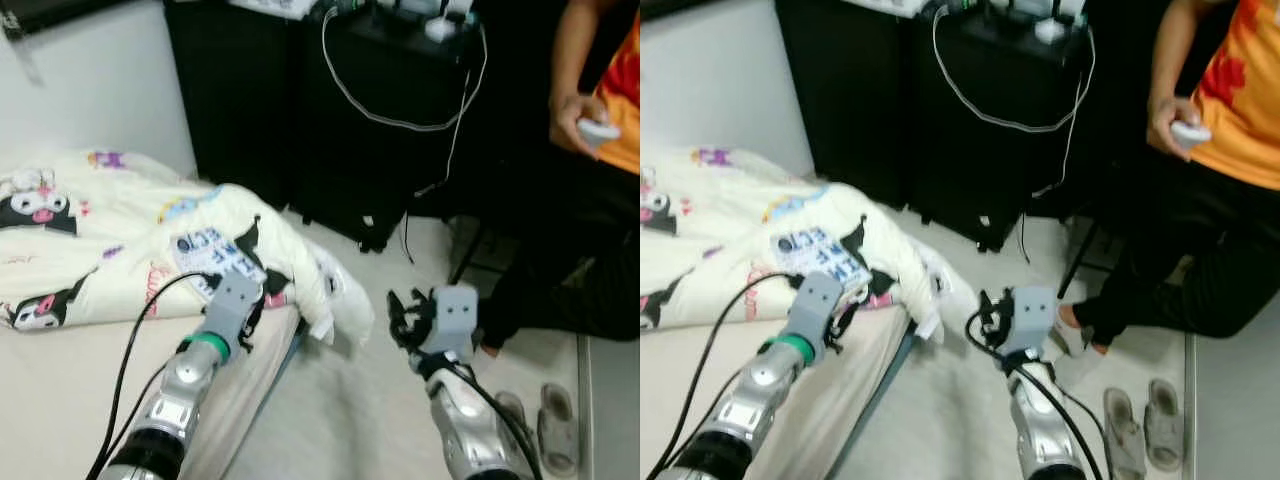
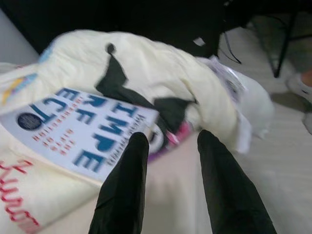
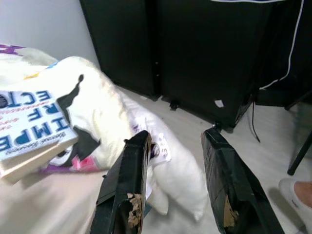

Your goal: Clean up the room

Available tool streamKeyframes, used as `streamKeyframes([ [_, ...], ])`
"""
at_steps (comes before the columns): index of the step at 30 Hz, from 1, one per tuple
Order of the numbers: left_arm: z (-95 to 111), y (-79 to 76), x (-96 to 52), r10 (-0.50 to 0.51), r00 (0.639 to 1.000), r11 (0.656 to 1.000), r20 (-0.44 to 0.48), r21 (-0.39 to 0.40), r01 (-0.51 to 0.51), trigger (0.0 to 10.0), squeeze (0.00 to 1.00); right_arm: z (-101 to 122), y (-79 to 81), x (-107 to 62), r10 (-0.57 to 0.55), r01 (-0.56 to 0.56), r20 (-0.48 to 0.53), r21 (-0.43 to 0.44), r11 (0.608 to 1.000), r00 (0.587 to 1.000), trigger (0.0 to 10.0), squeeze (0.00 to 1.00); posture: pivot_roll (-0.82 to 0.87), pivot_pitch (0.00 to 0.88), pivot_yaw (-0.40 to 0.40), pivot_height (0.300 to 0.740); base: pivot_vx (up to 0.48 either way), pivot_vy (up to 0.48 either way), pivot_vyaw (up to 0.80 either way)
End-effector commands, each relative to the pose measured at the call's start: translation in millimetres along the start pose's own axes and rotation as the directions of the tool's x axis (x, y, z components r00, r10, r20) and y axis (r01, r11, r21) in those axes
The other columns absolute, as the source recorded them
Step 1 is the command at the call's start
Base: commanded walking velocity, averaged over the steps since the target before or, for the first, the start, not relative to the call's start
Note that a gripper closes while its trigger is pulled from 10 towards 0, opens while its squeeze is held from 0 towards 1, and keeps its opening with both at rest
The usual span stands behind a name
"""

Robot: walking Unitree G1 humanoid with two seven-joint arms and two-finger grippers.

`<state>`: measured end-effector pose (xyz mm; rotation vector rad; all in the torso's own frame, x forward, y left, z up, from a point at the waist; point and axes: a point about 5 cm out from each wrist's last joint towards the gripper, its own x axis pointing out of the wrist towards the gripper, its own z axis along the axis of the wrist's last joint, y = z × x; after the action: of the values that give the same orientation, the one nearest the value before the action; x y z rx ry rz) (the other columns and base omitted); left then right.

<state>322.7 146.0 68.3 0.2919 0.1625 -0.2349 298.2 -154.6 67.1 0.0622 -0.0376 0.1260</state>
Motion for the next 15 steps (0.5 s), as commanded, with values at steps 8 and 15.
streamKeyframes([
  [8, -5.2, -8.3, -1.7, -0.03, 0.999, 0.999, -0.022, -0.02, 0.029, 10.0, 0.0, -9.7, -4.3, -7.2, -0.011, 0.01, -0.042, -0.02, 1.0, 0.999, 10.0, 0.0, 0.02, 0.062, 0.023, 0.74, 0.0, 0.0, 0.0],
  [15, -3.8, -9.7, -2.7, -0.04, 0.999, 0.999, -0.008, 0.007, 0.04, 10.0, 0.0, -12.4, -3.4, -8.7, -0.012, 0.01, -0.054, -0.025, 1.0, 0.998, 10.0, 0.0, 0.02, 0.066, 0.026, 0.74, 0.0, 0.0, 0.0],
])
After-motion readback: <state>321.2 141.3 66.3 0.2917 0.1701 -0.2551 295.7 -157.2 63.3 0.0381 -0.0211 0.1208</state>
